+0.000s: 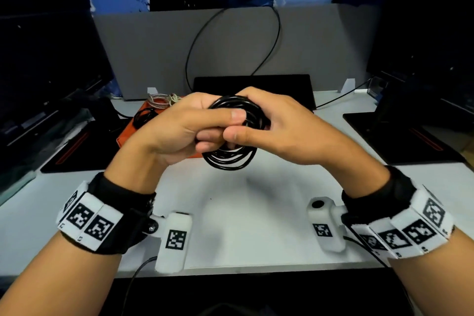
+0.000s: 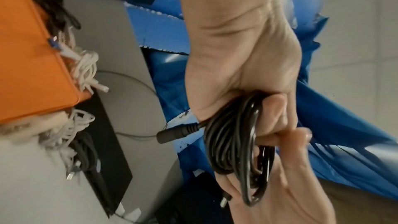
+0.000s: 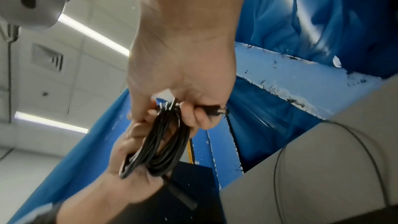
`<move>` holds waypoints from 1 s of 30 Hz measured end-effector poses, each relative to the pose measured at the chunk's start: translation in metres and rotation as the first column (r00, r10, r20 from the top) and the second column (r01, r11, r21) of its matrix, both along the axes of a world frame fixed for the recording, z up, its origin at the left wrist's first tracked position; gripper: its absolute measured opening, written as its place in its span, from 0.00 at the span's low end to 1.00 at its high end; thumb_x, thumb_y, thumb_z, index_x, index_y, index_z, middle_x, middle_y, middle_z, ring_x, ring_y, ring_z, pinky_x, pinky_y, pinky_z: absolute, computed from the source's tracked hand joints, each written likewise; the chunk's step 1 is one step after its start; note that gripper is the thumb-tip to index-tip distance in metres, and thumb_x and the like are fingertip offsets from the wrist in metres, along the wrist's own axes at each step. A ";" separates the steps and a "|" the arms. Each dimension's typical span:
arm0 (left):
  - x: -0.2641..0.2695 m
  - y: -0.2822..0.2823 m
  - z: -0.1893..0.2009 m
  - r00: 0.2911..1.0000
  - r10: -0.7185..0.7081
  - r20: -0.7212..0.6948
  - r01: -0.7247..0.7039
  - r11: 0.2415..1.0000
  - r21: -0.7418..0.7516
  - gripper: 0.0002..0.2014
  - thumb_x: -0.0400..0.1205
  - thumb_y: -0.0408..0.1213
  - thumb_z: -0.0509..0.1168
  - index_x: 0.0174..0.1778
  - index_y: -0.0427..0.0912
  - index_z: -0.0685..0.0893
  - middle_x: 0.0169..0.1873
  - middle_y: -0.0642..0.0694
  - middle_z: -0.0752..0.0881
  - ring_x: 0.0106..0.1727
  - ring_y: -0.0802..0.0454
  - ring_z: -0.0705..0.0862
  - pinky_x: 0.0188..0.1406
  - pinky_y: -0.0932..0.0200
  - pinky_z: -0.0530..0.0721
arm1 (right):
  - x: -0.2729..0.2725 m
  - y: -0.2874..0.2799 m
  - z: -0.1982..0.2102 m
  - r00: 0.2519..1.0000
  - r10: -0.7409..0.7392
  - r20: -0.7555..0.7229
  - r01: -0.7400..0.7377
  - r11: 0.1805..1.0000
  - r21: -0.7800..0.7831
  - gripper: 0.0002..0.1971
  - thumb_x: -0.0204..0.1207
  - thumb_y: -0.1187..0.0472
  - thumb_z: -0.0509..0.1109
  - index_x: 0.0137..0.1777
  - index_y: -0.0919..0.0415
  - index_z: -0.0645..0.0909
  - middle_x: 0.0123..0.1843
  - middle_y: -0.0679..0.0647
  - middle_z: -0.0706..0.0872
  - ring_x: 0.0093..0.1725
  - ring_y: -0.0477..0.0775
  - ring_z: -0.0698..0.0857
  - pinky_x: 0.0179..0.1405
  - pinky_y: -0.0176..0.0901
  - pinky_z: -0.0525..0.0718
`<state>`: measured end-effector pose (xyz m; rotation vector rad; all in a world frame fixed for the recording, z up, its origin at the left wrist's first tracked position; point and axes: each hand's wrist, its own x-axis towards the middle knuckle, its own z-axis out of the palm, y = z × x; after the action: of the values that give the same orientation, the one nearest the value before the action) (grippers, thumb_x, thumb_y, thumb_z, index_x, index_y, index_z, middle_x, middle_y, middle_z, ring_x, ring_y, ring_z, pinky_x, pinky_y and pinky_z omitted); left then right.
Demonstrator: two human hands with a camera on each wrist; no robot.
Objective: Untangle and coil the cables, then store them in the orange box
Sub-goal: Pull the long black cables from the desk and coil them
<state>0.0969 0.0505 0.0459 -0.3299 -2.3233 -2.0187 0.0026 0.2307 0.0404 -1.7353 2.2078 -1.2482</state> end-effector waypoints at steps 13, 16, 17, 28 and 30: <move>-0.011 0.043 -0.007 0.855 0.434 -0.284 -0.418 0.901 0.117 0.20 0.89 0.51 0.62 0.43 0.35 0.81 0.33 0.43 0.83 0.40 0.43 0.84 0.50 0.34 0.83 | -0.007 -0.010 -0.002 0.956 -0.244 0.161 0.290 0.863 -0.414 0.11 0.87 0.48 0.68 0.60 0.52 0.87 0.45 0.41 0.91 0.48 0.42 0.89 0.51 0.49 0.88; -0.013 0.051 -0.011 0.744 0.542 -0.391 -0.564 0.823 0.066 0.17 0.92 0.47 0.60 0.40 0.43 0.81 0.29 0.49 0.81 0.34 0.48 0.84 0.35 0.40 0.87 | -0.001 -0.013 -0.004 0.956 -0.189 0.227 0.267 0.880 -0.392 0.10 0.89 0.50 0.66 0.58 0.54 0.85 0.39 0.37 0.87 0.40 0.37 0.86 0.43 0.35 0.82; -0.013 0.052 -0.012 0.704 0.576 -0.415 -0.609 0.791 0.064 0.16 0.92 0.46 0.61 0.40 0.45 0.81 0.27 0.53 0.81 0.32 0.54 0.82 0.32 0.49 0.85 | 0.003 -0.015 -0.006 0.949 -0.157 0.273 0.256 0.888 -0.381 0.10 0.90 0.51 0.64 0.58 0.55 0.84 0.37 0.38 0.85 0.37 0.36 0.83 0.40 0.31 0.79; -0.011 0.037 -0.008 0.637 0.556 -0.534 -0.722 0.674 -0.160 0.26 0.91 0.59 0.53 0.38 0.45 0.83 0.31 0.47 0.87 0.35 0.51 0.87 0.36 0.52 0.83 | 0.011 -0.027 -0.017 0.937 -0.225 0.268 0.334 0.806 -0.489 0.08 0.92 0.56 0.61 0.57 0.54 0.82 0.36 0.35 0.83 0.40 0.35 0.83 0.44 0.28 0.78; -0.009 0.036 -0.007 0.635 0.547 -0.546 -0.737 0.640 -0.217 0.28 0.90 0.61 0.51 0.38 0.46 0.83 0.31 0.47 0.87 0.36 0.51 0.87 0.36 0.51 0.83 | 0.015 -0.028 -0.019 0.939 -0.235 0.251 0.335 0.792 -0.510 0.09 0.92 0.57 0.61 0.60 0.57 0.83 0.37 0.34 0.83 0.42 0.36 0.84 0.46 0.29 0.78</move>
<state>0.0881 0.0864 0.0390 0.0799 -2.1060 -0.9575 0.0174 0.2030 0.0211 -1.3617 2.2036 -2.1961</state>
